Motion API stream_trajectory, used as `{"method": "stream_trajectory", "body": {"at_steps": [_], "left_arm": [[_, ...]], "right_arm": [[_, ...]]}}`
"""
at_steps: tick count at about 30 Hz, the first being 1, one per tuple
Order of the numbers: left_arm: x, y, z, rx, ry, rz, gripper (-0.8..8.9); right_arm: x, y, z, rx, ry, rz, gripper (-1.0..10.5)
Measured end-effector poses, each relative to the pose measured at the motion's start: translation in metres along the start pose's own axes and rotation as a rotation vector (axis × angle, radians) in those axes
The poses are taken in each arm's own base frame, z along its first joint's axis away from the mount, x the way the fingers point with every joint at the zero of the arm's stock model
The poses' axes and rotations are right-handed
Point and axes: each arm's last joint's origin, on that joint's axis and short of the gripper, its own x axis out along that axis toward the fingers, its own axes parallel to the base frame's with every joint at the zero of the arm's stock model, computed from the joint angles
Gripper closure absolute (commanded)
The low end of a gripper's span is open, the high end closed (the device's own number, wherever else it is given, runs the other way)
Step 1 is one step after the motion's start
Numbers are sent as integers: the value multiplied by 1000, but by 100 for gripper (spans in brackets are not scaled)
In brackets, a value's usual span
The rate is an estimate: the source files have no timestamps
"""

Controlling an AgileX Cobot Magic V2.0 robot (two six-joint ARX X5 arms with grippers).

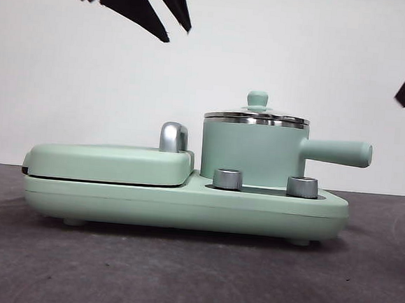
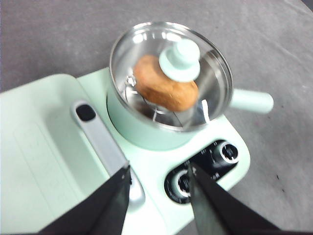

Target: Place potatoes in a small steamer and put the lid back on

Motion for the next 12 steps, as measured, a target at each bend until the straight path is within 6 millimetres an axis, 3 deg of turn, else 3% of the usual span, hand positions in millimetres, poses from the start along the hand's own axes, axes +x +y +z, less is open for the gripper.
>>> {"method": "stream_trajectory", "body": {"at_steps": [5,12], "left_arm": [[-22,0,-33,0,-44,-5,631],[-30,8,-123,-97,3,1,630]], "right_arm": [[12,-2,6,1,0,45,616],[22,-4,10,16,3,52,616]]}}
